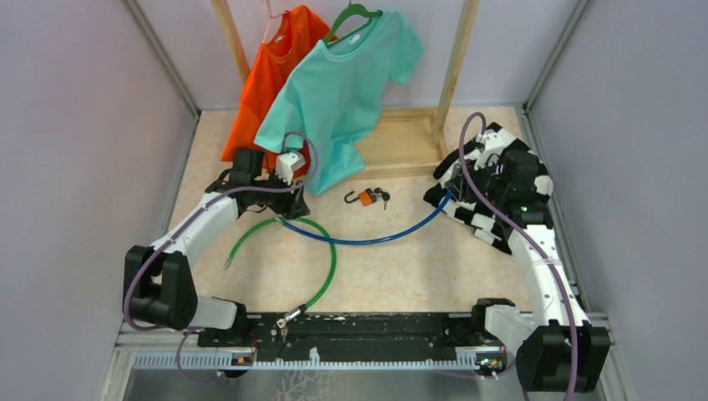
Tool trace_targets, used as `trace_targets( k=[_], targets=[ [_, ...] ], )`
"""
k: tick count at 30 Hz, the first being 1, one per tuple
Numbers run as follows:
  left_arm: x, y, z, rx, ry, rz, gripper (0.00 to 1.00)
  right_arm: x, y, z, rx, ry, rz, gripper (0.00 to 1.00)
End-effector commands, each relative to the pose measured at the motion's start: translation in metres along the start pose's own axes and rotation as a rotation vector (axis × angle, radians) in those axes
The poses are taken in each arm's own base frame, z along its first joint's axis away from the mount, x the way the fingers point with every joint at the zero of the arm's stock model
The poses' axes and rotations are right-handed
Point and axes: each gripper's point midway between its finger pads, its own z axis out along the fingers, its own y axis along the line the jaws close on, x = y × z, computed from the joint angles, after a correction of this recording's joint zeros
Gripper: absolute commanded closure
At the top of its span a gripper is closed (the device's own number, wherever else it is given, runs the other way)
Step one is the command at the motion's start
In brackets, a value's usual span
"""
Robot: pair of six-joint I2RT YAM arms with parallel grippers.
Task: Lock with the key
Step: Pick up the lock from the center of the board.
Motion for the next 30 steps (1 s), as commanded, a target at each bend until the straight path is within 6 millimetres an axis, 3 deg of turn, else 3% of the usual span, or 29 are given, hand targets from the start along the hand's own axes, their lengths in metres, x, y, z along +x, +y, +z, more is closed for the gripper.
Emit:
trace_targets(
  k=[1, 5, 7, 20, 24, 30],
  targets=[
    [0.043, 0.033, -0.013, -0.102, 0.127, -0.113, 0.32, -0.029, -0.034, -0.02, 0.222, -0.059, -0.069, 1.0],
    [0.06, 0.043, -0.01, -0.103, 0.177, -0.173, 0.34, -0.02, -0.045, -0.024, 0.283, -0.029, -0.07, 1.0],
    [0.066, 0.042, -0.001, -0.073, 0.191, -0.203, 0.35, -0.015, -0.039, -0.021, 0.242, -0.018, -0.075, 1.0],
    [0.049, 0.03, 0.031, 0.037, 0.065, -0.246, 0.34, 0.0, -0.016, -0.003, 0.062, -0.005, -0.087, 1.0],
    [0.049, 0.033, 0.044, -0.014, 0.053, -0.248, 0.34, -0.001, -0.004, 0.001, -0.014, -0.018, -0.088, 1.0],
    [0.045, 0.043, 0.058, -0.089, 0.034, -0.269, 0.34, -0.001, -0.002, 0.003, -0.034, -0.022, -0.09, 1.0]
  ],
)
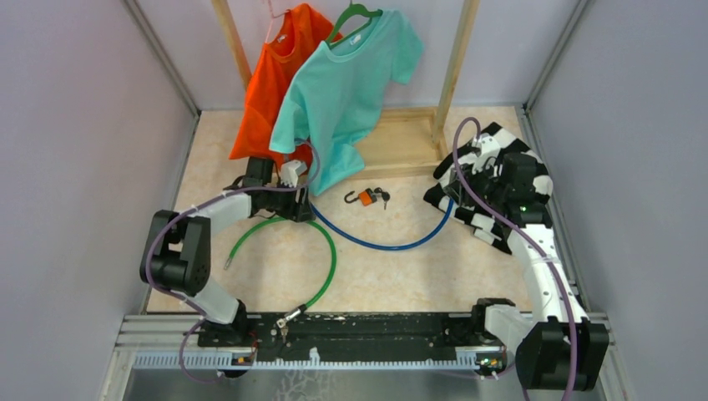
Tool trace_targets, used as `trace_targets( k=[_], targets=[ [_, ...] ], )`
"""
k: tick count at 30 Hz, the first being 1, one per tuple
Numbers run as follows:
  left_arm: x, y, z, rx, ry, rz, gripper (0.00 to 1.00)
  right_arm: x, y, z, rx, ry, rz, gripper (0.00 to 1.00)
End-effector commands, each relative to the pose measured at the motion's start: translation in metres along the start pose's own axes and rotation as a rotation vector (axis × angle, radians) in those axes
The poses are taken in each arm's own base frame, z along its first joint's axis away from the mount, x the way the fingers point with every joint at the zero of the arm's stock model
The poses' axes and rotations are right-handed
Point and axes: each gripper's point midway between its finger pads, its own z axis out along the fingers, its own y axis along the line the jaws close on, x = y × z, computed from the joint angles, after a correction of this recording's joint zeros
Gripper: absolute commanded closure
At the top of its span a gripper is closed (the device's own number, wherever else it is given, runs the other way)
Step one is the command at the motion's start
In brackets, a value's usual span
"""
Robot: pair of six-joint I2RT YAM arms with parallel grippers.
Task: Lock with the key
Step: Pick up the lock from the center of the board.
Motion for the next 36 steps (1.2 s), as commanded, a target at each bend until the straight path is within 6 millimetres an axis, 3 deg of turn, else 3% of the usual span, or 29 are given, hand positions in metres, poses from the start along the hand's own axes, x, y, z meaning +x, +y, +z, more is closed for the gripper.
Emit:
trace_targets(
  k=[1, 12, 19, 24, 29, 36],
  targets=[
    [-0.015, 0.007, 0.012, -0.048, -0.058, -0.023, 0.34, -0.018, 0.005, 0.002, -0.045, -0.077, -0.052, 1.0],
    [-0.02, -0.004, 0.047, -0.073, -0.087, -0.048, 0.33, -0.013, 0.01, 0.003, -0.082, -0.067, -0.058, 1.0],
    [0.002, -0.019, 0.069, -0.06, -0.049, -0.053, 0.36, -0.011, 0.011, 0.005, -0.099, -0.057, -0.06, 1.0],
    [0.012, -0.03, 0.089, -0.08, 0.01, 0.039, 0.41, -0.005, 0.011, 0.009, -0.115, -0.032, -0.077, 1.0],
    [0.019, -0.029, 0.103, -0.135, 0.071, 0.119, 0.41, 0.004, 0.008, 0.013, -0.126, 0.007, -0.1, 1.0],
    [0.025, -0.032, 0.111, -0.133, 0.153, 0.103, 0.39, 0.014, 0.01, 0.012, -0.159, 0.065, -0.117, 1.0]
  ],
)
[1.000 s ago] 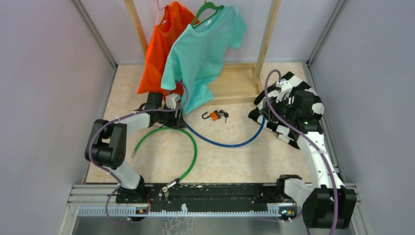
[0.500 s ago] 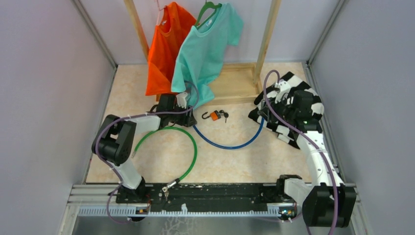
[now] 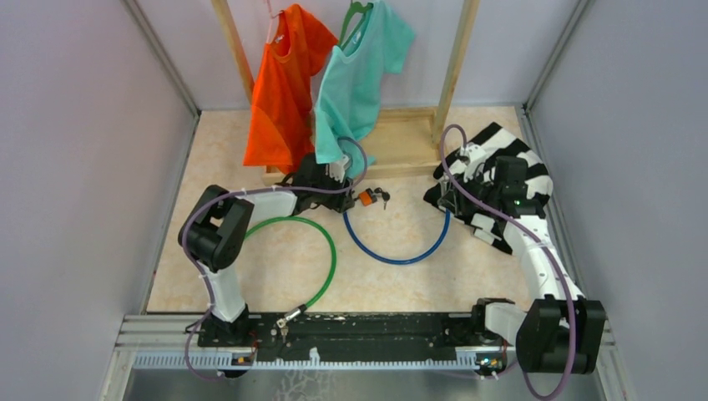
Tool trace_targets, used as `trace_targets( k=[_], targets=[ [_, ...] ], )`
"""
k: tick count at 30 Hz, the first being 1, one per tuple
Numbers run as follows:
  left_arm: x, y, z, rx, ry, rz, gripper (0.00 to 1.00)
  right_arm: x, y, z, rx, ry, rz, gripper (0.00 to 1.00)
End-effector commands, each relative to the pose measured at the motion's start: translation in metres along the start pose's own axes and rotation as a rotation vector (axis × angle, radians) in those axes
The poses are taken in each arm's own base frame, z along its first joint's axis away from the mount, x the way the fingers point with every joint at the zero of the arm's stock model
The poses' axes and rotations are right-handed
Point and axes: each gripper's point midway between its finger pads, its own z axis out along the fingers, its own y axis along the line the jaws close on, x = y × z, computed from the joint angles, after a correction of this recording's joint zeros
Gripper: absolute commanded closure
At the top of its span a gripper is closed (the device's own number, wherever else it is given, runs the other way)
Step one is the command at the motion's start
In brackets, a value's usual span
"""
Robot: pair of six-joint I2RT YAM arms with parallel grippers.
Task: Lock with the key
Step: Pick up the lock from the center of the board.
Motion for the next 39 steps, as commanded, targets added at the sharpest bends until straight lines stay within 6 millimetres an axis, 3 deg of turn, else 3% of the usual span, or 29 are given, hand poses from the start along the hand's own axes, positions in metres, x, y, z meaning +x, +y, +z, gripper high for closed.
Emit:
trace_targets(
  k=[1, 6, 12, 18, 28, 32, 39],
  targets=[
    [0.082, 0.004, 0.0, -0.038, 0.297, -0.045, 0.4, -0.022, 0.002, -0.005, -0.031, -0.035, -0.089, 1.0],
    [0.084, -0.002, 0.007, -0.046, 0.323, 0.001, 0.49, -0.024, 0.005, -0.008, -0.047, -0.029, -0.106, 1.0],
    [0.1, -0.008, 0.006, -0.042, 0.342, -0.004, 0.53, -0.022, 0.005, -0.008, -0.051, -0.018, -0.122, 1.0],
    [0.103, -0.009, 0.006, -0.037, 0.333, -0.018, 0.66, -0.02, 0.004, -0.005, -0.06, -0.016, -0.115, 1.0],
    [0.078, -0.017, -0.009, -0.013, 0.237, 0.005, 0.92, -0.032, 0.003, -0.001, -0.07, -0.047, -0.106, 1.0],
    [0.059, -0.019, -0.019, -0.011, 0.17, 0.028, 0.99, -0.037, 0.002, 0.001, -0.074, -0.057, -0.099, 1.0],
    [0.023, -0.03, -0.035, 0.035, 0.048, 0.093, 1.0, -0.041, 0.017, 0.01, -0.127, -0.054, -0.119, 1.0]
  ],
)
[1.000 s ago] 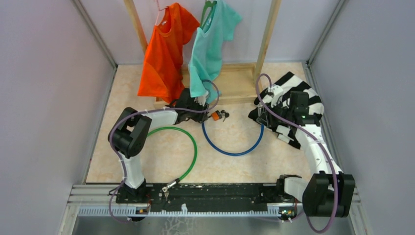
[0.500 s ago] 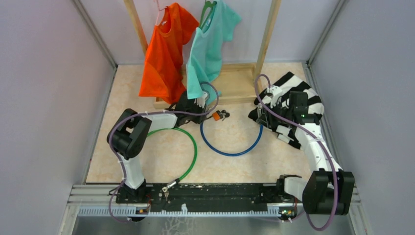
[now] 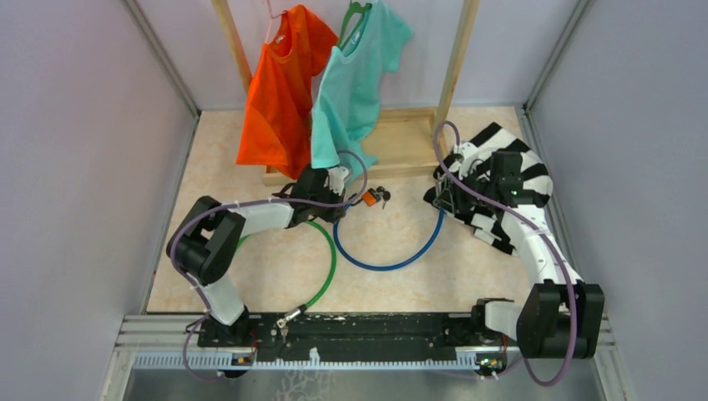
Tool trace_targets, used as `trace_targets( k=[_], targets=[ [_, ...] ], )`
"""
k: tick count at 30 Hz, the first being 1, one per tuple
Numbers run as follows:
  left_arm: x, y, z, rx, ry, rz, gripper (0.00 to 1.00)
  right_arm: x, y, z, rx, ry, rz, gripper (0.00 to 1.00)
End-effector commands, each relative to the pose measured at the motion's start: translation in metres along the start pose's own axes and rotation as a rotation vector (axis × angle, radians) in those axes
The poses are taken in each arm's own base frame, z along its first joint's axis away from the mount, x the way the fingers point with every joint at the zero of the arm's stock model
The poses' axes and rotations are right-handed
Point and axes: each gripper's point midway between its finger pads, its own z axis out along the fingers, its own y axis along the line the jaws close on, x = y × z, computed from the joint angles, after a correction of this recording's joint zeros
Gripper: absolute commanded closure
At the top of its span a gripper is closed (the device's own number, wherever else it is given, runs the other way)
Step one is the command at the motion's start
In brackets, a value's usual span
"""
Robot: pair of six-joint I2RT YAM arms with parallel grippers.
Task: Lock with the key
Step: Pick up the lock from the center of the board.
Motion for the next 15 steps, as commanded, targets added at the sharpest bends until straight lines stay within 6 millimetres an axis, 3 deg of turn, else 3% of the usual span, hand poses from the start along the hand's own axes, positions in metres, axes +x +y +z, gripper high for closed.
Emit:
trace_targets(
  k=[1, 6, 15],
  targets=[
    [-0.008, -0.017, -0.018, 0.082, -0.028, 0.071, 1.0, -0.044, 0.011, 0.002, -0.053, -0.109, -0.102, 1.0],
    [-0.04, -0.044, -0.036, 0.218, -0.153, 0.188, 1.0, -0.057, 0.035, 0.016, -0.185, -0.166, -0.135, 1.0],
    [-0.082, -0.074, -0.071, 0.338, -0.316, 0.385, 1.0, -0.071, 0.063, 0.038, -0.358, -0.237, -0.154, 1.0]
  ],
)
